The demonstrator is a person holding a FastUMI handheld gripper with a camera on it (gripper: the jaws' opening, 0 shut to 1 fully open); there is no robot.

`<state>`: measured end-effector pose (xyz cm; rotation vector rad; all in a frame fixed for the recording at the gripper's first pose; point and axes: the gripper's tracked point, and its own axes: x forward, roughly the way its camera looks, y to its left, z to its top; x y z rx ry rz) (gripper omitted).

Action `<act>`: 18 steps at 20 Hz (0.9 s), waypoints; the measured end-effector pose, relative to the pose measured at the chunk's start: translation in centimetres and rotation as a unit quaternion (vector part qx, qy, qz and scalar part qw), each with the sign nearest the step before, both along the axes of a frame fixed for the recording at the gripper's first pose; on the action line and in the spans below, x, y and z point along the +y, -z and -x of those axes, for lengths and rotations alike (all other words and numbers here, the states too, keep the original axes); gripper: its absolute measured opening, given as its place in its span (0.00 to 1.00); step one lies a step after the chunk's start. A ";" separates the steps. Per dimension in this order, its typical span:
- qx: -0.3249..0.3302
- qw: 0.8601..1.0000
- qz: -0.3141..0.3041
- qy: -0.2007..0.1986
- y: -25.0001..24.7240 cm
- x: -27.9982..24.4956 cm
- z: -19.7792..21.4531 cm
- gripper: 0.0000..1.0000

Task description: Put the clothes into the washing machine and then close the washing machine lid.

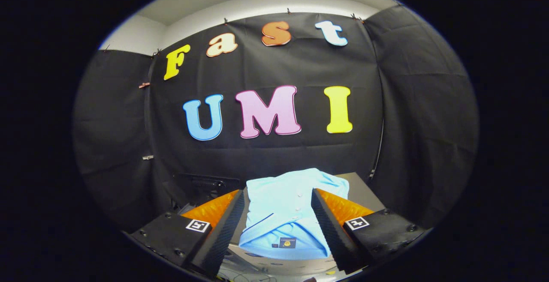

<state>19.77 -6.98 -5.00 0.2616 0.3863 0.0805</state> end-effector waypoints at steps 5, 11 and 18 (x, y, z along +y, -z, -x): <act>0.131 0.990 -0.041 0.018 7.7 -0.9 -4.9 0.99; 0.201 0.977 0.043 0.049 14.0 -2.2 -8.6 0.99; 0.240 0.970 0.011 0.020 16.8 -0.2 -8.8 0.56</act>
